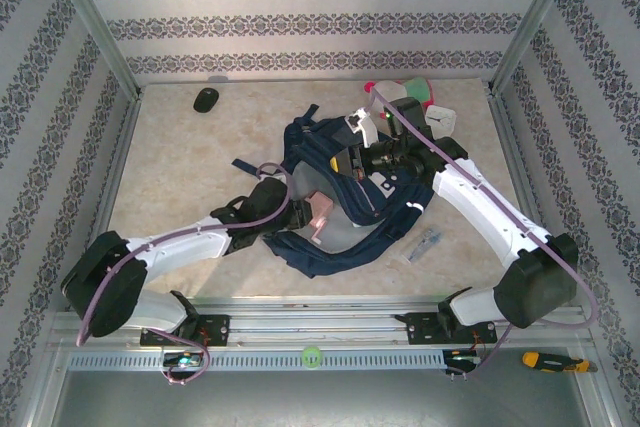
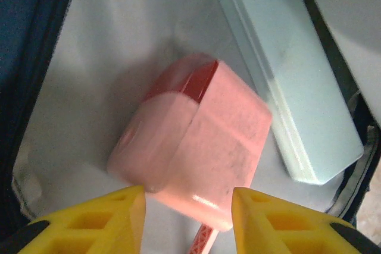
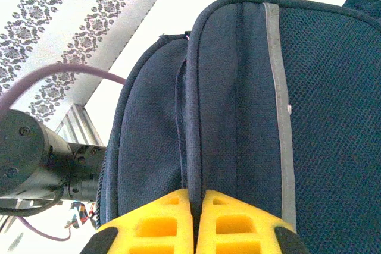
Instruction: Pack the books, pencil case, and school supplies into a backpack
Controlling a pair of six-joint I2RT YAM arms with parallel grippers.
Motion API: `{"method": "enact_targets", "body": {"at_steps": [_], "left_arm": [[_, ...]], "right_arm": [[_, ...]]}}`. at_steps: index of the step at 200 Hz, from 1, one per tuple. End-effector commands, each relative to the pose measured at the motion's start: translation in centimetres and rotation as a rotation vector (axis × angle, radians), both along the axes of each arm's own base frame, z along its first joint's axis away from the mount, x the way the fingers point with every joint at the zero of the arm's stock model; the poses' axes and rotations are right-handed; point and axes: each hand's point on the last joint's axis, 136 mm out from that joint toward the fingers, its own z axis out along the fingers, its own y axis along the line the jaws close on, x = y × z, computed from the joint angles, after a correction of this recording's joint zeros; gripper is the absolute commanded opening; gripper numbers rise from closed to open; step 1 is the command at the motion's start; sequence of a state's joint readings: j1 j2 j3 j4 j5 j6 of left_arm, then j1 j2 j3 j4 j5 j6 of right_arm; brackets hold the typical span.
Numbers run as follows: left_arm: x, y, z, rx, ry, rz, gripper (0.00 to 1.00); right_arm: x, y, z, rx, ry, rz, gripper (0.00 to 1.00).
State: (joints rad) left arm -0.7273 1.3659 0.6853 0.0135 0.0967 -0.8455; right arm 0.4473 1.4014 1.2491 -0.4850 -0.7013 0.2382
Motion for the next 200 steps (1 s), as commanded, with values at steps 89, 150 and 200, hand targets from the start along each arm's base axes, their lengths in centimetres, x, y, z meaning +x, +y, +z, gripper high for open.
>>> {"method": "enact_targets", "body": {"at_steps": [89, 150, 200], "left_arm": [[5.2, -8.3, -1.1, -0.157, -0.065, -0.075, 0.28], [7.0, -8.8, 2.1, -0.201, -0.181, -0.05, 0.39], [3.5, -2.2, 3.7, -0.083, -0.202, 0.057, 0.56]], "right_arm": [[-1.1, 1.0, 4.0, 0.125, -0.087, 0.071, 0.0], [-1.3, 0.8, 3.9, 0.118, -0.091, 0.073, 0.0], [-1.0, -0.3, 2.1, 0.043, -0.062, 0.019, 0.32]]}}
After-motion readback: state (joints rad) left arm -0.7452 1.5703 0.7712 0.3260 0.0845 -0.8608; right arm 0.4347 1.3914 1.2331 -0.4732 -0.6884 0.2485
